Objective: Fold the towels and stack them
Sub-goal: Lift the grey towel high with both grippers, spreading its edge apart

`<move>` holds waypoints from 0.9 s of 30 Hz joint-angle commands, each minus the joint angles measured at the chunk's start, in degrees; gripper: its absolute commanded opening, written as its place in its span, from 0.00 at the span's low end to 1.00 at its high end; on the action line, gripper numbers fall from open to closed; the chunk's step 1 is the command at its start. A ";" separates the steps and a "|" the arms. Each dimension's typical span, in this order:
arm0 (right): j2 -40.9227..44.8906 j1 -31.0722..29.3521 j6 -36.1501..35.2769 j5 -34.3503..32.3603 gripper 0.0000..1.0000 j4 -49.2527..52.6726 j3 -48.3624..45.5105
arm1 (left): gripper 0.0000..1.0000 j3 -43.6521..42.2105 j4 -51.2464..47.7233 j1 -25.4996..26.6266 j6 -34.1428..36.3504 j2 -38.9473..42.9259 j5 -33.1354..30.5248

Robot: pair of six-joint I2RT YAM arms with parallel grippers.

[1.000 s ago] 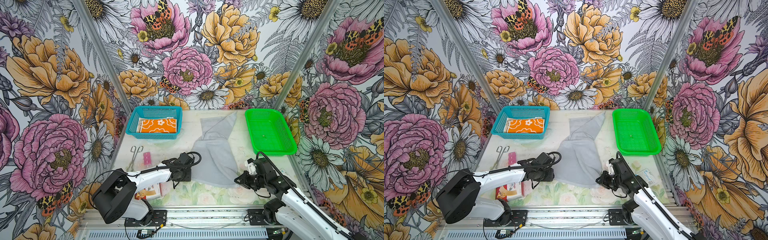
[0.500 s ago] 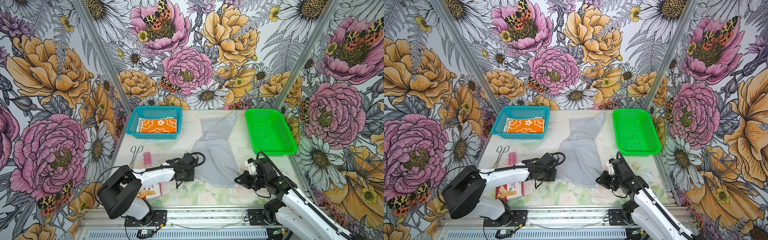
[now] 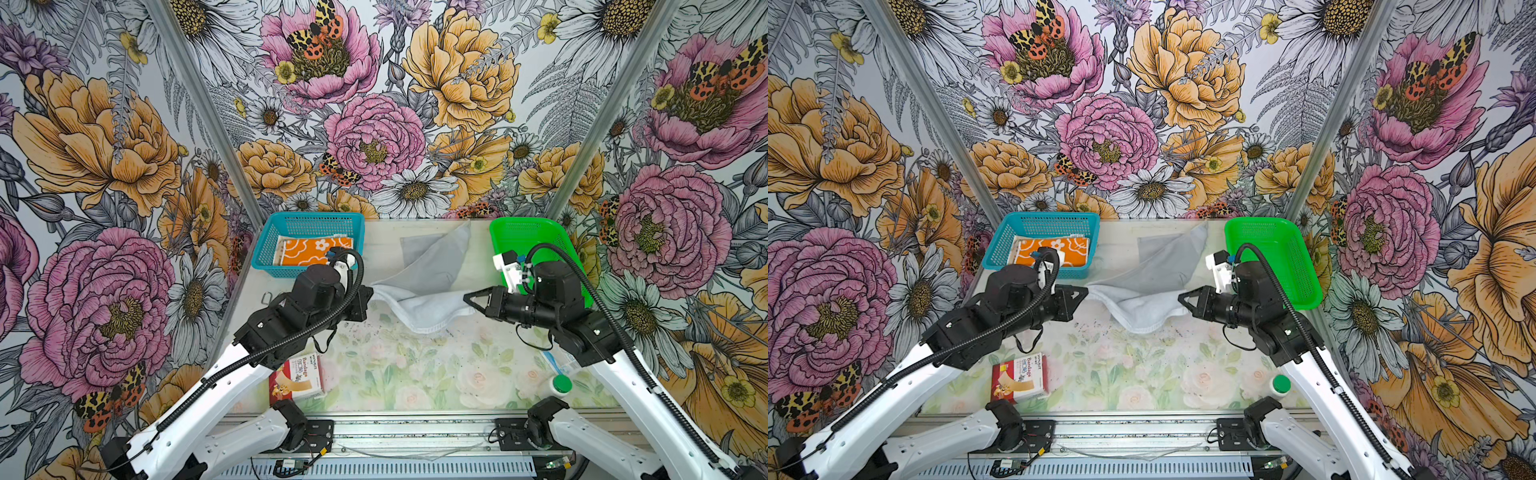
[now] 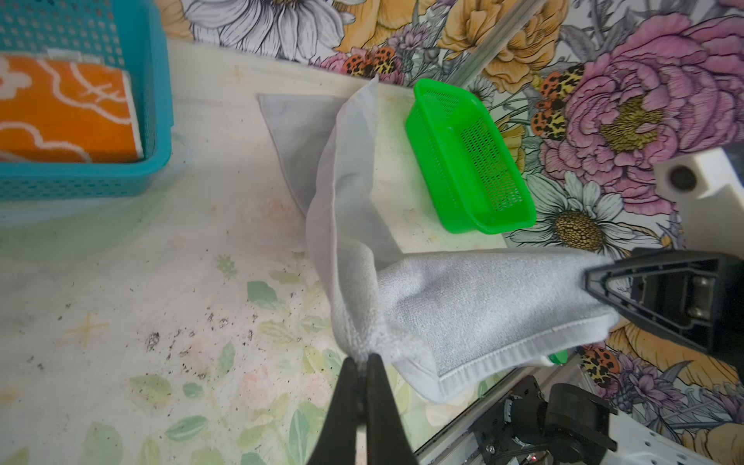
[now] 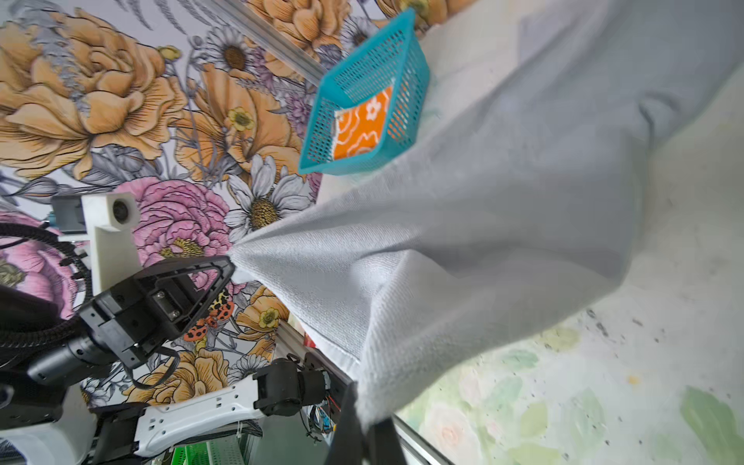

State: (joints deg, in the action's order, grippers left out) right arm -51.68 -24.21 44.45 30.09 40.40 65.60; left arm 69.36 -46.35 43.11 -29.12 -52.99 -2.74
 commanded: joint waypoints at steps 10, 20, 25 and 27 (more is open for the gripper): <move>-3.00 -0.67 -2.05 2.62 0.00 -1.90 22.94 | 0.00 20.84 -4.19 9.45 11.19 2.37 -8.12; -3.96 -0.99 -2.31 3.72 0.00 -3.47 38.69 | 0.00 33.43 -0.85 12.70 21.64 2.60 -2.37; -6.13 -0.94 -2.03 3.09 0.00 -3.58 47.37 | 0.00 41.31 -1.10 12.62 26.29 0.03 -1.15; -7.56 -0.93 -0.87 3.75 0.00 -3.57 50.28 | 0.00 43.84 -1.11 12.61 27.43 -1.23 -0.07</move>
State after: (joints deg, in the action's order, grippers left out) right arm -57.30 -24.84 42.83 33.52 38.15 112.90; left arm 110.78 -48.80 55.37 -5.78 -52.49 -5.26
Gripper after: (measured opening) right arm 0.048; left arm 0.058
